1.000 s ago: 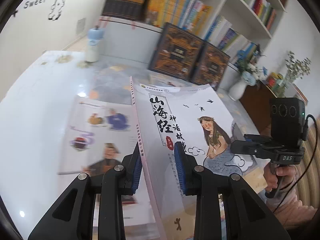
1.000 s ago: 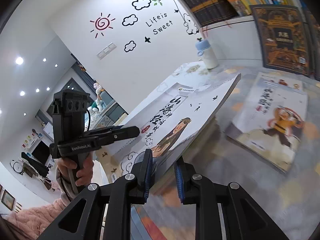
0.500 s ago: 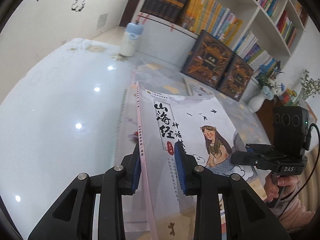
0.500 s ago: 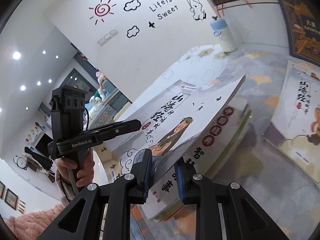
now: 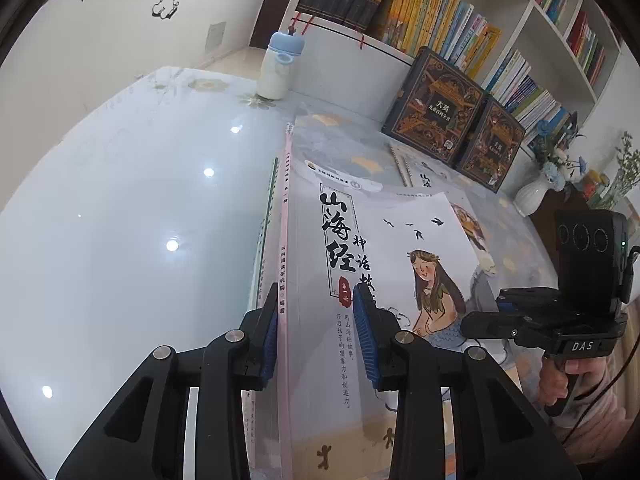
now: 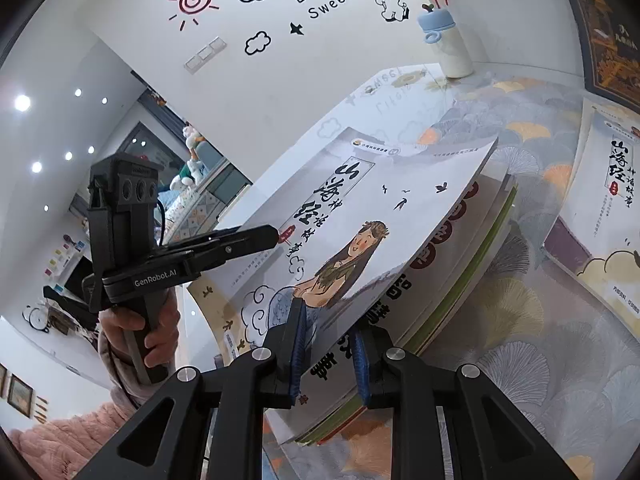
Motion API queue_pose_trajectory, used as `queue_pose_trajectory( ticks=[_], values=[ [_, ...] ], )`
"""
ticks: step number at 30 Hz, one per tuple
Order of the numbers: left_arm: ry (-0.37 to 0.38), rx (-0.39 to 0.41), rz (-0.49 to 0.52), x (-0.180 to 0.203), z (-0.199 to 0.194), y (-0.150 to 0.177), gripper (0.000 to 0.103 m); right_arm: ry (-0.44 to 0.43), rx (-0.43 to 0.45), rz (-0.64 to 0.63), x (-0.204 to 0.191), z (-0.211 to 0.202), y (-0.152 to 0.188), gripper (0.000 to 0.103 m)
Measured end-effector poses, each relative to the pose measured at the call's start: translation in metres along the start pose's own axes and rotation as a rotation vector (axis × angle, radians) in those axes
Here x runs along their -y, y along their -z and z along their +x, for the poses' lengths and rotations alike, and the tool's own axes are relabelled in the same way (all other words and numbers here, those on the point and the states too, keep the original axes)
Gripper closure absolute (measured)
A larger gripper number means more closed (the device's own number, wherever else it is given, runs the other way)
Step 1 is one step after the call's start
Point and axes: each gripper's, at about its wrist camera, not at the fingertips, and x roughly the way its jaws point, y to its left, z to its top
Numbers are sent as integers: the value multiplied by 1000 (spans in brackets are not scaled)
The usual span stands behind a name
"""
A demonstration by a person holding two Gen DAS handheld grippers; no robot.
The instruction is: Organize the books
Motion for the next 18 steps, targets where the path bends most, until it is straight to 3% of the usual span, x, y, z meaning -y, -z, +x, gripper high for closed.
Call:
queue_pose_trajectory(
  ticks=[9,12,15,18],
  values=[
    [-46,24,21,-1,-2,0,71,4,-4,12,2,5,5,82],
    [-116,43,26,-2,-3,-4,69,12,3,10,1,6,4,79],
    [-98,49,20,-5,-2,-6,68,20,4,4,0,7,2,78],
    [-99,41,-4,-10,0,-8,68,2,-7,2,-2,8,2,61]
  ],
)
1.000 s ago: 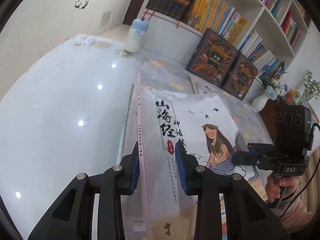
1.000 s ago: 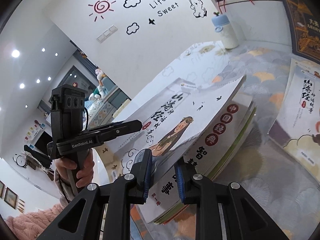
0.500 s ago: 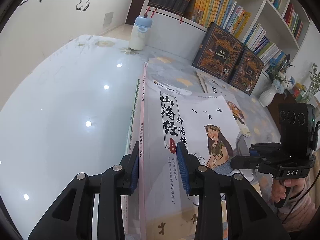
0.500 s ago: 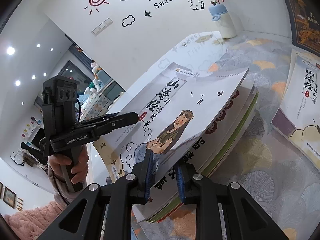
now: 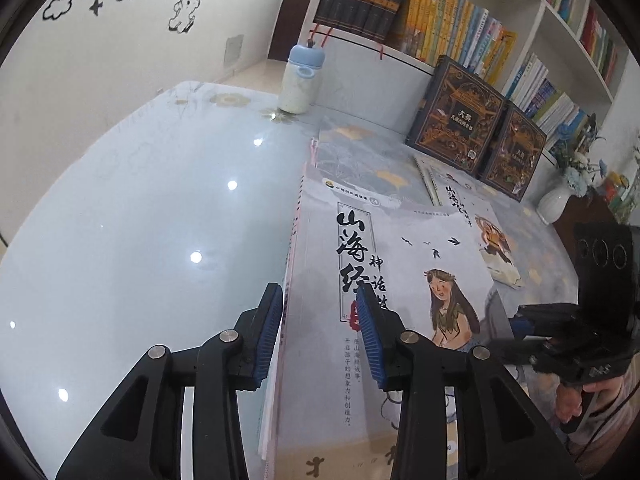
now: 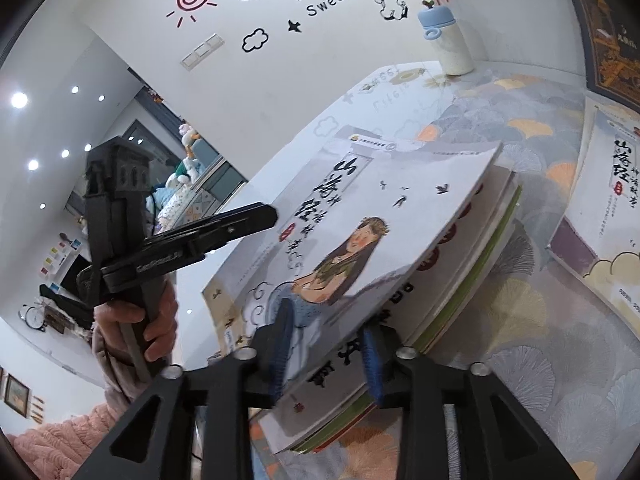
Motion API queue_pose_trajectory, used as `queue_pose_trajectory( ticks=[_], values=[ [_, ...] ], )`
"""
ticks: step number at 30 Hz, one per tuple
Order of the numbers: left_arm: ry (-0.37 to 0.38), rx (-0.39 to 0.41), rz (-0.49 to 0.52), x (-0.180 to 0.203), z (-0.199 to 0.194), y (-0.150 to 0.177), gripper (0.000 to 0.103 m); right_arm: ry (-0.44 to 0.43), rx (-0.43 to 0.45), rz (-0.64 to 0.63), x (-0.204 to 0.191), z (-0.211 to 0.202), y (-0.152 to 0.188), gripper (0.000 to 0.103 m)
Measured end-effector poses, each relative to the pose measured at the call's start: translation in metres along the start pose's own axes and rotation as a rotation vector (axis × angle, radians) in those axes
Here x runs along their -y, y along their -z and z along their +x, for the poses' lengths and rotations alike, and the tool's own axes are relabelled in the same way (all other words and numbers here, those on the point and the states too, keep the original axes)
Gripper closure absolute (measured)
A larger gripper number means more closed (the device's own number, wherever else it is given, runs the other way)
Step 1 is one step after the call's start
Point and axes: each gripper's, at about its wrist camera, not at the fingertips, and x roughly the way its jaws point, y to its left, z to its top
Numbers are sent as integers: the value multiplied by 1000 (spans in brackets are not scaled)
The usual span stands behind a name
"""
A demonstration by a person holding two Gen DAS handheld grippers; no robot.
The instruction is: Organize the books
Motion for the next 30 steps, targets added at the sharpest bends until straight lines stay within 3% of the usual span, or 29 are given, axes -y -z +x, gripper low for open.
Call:
queue_pose_trajectory(
  ticks=[1,2,4,10,16,19,28,30],
  values=[
    [-20,4,-1,0,-1,0,68,-9,-1,3,-1,-1,0,44],
    [-36,11,1,0,-2,1,68,-14,4,4,-4,-5,0,19],
    [-61,24,0,2,-6,1,67,1,16,0,-8,-11,-1,2],
    [-93,51,-23,6,-20,-5,67,-67,19,-29,-22,-22,-4,2],
    [-67,68,8,34,-31,-14,66,-19,59,11,-1,-52,0,2],
    [-62,65,46,60,-27,-24,66,-12,116,62,19,-83,0,2],
    [49,41,92,169,11,-50,65,96,271,208,92,-175,7,2],
    [67,21,64,191,31,-47,52,94,279,249,112,-185,10,2]
  ],
)
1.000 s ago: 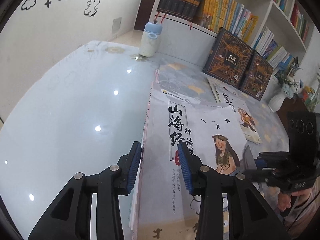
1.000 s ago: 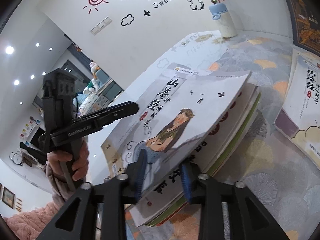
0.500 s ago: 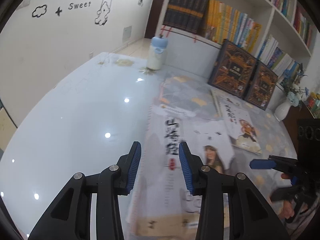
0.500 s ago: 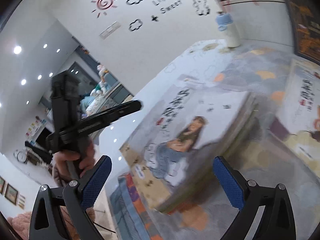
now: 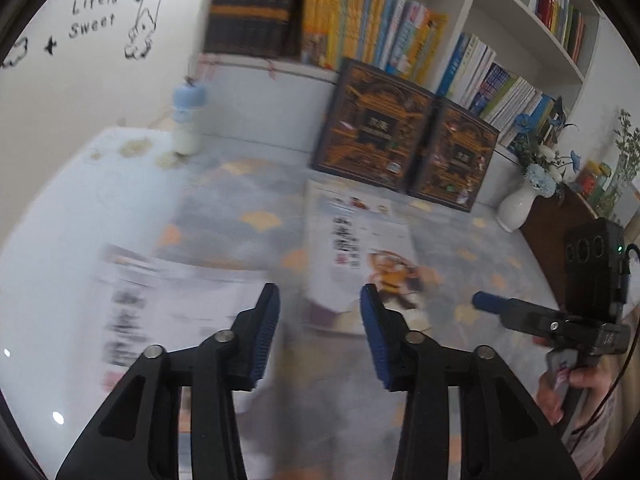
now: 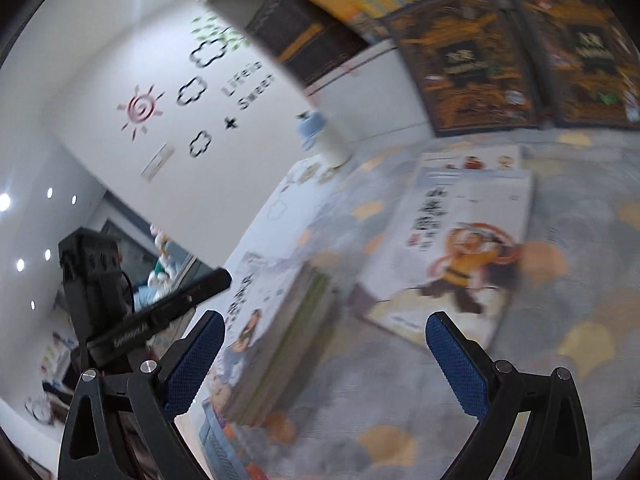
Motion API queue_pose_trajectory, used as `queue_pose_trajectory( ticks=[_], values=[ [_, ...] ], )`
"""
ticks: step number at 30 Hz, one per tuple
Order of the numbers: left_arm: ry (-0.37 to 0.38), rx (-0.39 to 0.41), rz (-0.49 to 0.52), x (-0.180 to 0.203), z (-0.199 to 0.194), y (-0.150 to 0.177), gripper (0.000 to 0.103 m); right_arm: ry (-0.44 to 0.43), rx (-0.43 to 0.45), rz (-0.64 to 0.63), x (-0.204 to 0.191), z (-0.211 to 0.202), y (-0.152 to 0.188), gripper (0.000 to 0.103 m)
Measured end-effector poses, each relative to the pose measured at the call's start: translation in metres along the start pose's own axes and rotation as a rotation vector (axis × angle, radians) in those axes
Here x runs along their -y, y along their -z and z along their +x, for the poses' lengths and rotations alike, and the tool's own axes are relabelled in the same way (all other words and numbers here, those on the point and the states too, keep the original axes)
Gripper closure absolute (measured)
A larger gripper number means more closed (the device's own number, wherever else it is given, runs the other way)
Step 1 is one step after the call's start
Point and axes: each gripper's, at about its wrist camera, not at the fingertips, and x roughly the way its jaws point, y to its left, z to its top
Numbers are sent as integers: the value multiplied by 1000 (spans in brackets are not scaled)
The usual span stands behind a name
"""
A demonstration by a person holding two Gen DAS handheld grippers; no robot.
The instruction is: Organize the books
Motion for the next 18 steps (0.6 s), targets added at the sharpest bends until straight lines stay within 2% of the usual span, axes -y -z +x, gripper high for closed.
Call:
queue_pose_trajectory(
  ticks=[2,5,8,12,14,15,18],
  values=[
    [6,-16,-42,13,20,4,43,0,-8,49,22,-3,-1,2],
    [-28,-56,-70,29,59,12,43,-14,-26,117,51,-2,-5,2],
    [-89,-64,-109,27,88,13,40,-35,-41,162,72,4,-8,2],
    [-90,-117,-185,14,122,14,39,-37,-93,194,92,16,-6,2],
    [-118,-95,-169,15,126,14,39,-21,-119,201,100,24,-6,2],
    [-157,-92,-142,18,127,14,38,-19,-130,205,104,28,-7,2],
    [-228,-113,-82,25,140,15,36,-26,-156,210,110,40,-9,2]
  ],
)
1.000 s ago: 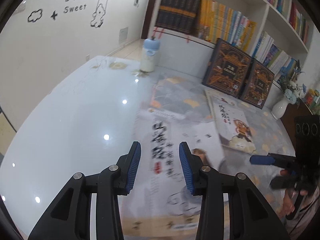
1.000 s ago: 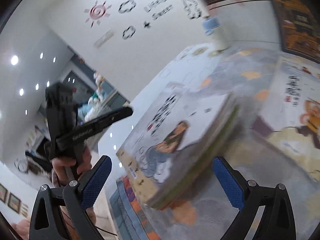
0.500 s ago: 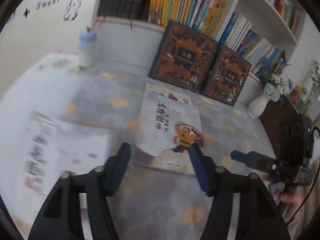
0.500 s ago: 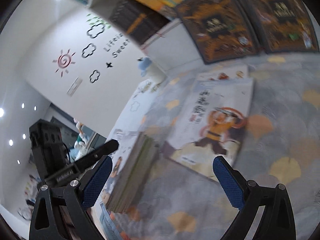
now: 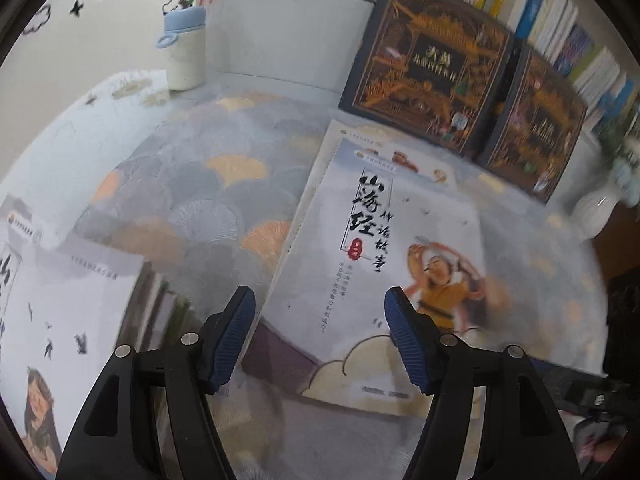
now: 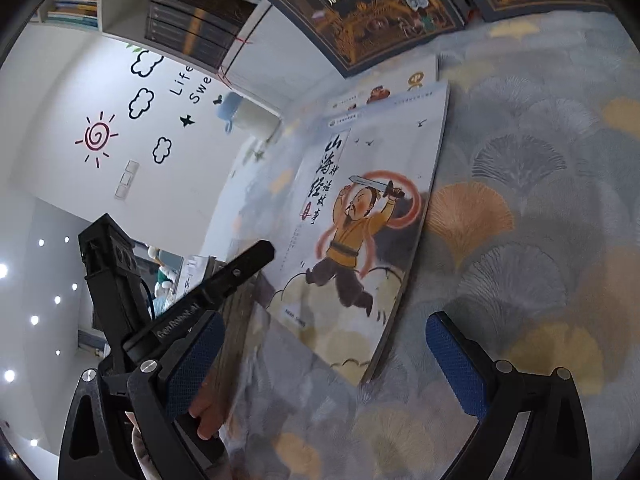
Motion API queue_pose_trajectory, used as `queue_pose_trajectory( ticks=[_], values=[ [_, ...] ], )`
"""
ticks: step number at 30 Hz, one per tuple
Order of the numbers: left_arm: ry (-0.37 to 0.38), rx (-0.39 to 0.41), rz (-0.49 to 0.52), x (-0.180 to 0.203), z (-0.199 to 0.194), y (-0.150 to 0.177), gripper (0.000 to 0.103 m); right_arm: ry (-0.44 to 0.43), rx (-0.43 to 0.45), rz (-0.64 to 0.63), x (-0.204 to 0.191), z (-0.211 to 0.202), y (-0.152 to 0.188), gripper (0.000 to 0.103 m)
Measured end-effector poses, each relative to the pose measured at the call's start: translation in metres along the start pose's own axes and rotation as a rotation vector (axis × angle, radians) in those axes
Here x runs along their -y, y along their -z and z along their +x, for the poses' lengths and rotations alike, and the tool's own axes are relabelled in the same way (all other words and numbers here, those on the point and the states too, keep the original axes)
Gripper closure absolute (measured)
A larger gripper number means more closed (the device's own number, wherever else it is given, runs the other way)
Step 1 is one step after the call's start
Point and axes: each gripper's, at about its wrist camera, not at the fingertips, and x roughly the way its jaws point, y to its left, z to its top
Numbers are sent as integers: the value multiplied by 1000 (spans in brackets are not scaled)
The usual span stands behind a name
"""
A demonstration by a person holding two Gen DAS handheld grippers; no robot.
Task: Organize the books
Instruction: 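Lower the open right gripper around the warrior book's edge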
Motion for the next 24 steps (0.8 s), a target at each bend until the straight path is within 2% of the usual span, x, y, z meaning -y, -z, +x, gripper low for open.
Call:
queue_pose_trajectory(
  ticks=[5,7,9,11,13,18,22,24],
  values=[
    [-132,-21,130,16,19,2,28,-11,-18,-20,0,7,-7,2],
    [-112,-19,133,18,21,2,22,-31,-25,-18,-1,6,-9,2],
    [-97,-32,154,22,21,2,21,-48,-28,-4,1,6,-10,2],
    [-48,-61,156,25,23,5,21,-51,-28,-2,1,6,-10,1],
    [-17,-70,140,25,23,8,21,-4,-15,-19,1,3,-11,1],
    [-2,-92,185,40,14,21,21,47,-26,-37,1,-2,-11,0],
    [56,-119,227,49,2,41,21,110,-50,-62,2,-15,3,0],
    [101,-124,228,51,-9,57,21,115,-55,-62,5,-24,16,0]
  ],
)
